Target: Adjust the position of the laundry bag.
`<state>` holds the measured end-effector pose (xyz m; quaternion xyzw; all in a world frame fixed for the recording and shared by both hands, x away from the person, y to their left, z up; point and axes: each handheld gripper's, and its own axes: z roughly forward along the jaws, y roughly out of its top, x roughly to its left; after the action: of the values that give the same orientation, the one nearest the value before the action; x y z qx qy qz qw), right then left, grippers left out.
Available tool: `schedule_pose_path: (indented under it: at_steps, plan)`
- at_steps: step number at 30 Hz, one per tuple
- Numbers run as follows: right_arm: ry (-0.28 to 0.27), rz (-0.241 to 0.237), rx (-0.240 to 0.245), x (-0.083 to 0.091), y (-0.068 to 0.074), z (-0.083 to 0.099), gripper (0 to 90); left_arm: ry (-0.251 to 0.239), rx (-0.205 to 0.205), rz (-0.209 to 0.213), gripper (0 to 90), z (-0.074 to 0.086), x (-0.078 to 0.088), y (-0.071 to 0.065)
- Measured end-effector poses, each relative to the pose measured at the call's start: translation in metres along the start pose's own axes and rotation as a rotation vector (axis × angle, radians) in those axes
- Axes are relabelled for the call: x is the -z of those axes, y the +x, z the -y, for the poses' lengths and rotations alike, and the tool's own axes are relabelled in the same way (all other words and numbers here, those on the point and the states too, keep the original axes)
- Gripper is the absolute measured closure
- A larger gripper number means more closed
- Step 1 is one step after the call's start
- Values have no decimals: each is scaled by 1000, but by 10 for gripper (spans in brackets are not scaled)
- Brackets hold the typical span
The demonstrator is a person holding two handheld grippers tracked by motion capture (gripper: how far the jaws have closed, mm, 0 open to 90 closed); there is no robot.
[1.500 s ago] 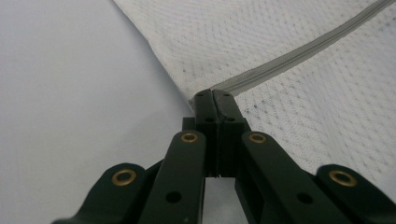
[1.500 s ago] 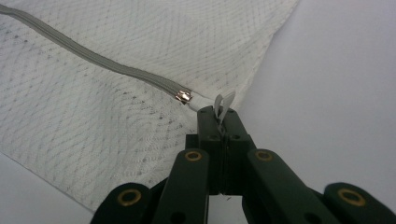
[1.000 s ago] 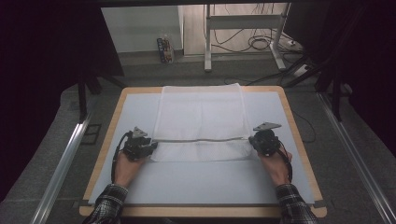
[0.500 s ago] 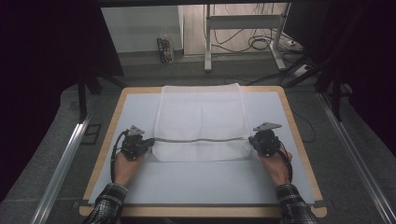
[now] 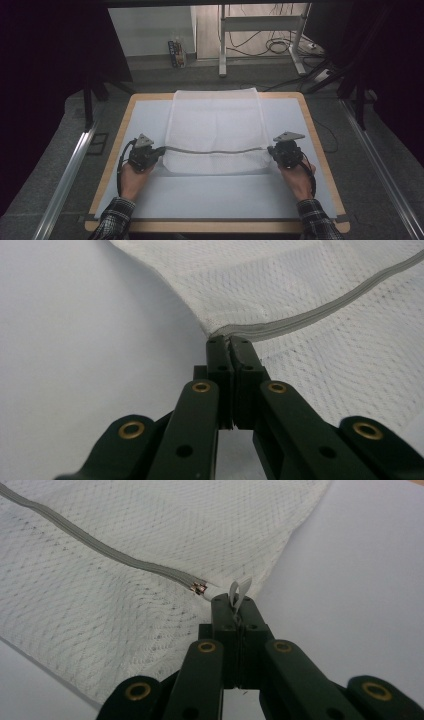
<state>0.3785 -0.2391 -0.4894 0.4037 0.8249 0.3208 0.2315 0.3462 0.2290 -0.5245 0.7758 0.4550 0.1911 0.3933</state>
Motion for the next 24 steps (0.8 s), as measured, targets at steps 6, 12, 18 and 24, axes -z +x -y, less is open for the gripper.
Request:
schedule_pose_path:
  at_steps: [6,12,18,24]
  plan:
    - [-9,-6,2,7,2,1,883,1,5,21,893,2,7,1]
    - [-9,-20,16,14,5,5,882,5,15,48,893,7,18,-3]
    - [-8,-29,37,21,10,8,881,14,-9,54,892,10,29,-10]
    - [-5,-39,48,29,15,11,881,35,-24,59,892,12,33,-15]
